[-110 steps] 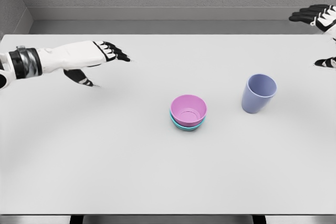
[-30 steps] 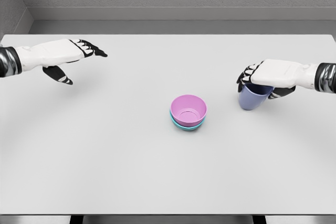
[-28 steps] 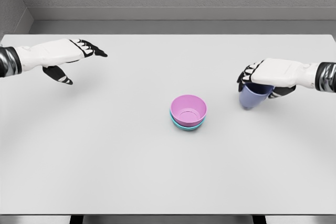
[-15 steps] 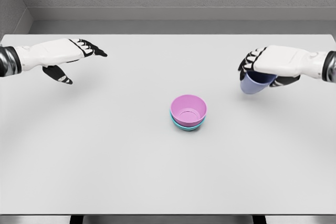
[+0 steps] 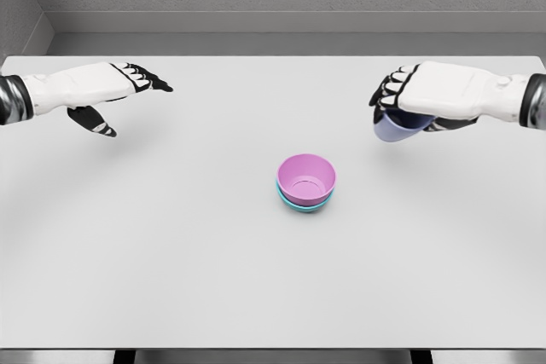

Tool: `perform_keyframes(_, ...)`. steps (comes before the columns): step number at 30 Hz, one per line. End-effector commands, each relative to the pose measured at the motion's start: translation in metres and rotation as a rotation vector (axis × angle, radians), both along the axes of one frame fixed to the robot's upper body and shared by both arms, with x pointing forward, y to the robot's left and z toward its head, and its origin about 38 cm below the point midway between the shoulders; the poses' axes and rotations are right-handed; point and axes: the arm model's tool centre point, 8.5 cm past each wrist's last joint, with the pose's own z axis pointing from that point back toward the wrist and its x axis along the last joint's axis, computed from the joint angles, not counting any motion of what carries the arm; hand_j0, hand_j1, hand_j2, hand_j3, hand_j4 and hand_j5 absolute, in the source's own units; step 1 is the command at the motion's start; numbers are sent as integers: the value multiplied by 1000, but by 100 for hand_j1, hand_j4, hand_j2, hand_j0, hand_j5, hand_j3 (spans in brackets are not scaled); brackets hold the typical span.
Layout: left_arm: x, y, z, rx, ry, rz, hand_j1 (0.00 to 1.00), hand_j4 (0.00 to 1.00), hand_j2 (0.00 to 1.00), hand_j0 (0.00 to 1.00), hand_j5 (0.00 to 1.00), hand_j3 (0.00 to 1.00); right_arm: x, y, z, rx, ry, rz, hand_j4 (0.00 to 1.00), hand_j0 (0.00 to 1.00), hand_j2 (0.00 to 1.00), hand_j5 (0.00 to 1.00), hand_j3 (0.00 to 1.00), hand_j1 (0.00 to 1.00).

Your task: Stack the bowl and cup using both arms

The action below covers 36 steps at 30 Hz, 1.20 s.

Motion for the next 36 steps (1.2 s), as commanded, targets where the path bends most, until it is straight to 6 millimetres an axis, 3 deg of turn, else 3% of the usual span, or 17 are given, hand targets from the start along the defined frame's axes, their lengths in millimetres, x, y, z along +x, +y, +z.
perform_keyframes(1, 0, 2, 1, -4, 0, 5, 100, 100, 100, 100, 100, 100, -5, 7, 4, 6, -10, 25, 59, 59, 59, 59, 59, 59)
perform_keyframes(15, 0, 4, 1, -2, 1, 9, 100, 100, 100, 100, 100, 100, -16, 27, 14, 7, -48, 148, 61, 61, 61, 61, 61, 61)
perform_keyframes(25, 0, 4, 2, -2, -1, 9, 100, 100, 100, 100, 100, 100, -19, 51, 10, 53, -45, 228, 62, 62, 62, 62, 62, 62)
perform_keyframes(36, 0, 4, 3, -1, -3, 9, 100, 100, 100, 100, 100, 100, -20, 58, 3, 77, -21, 246, 62, 62, 62, 62, 62, 62)
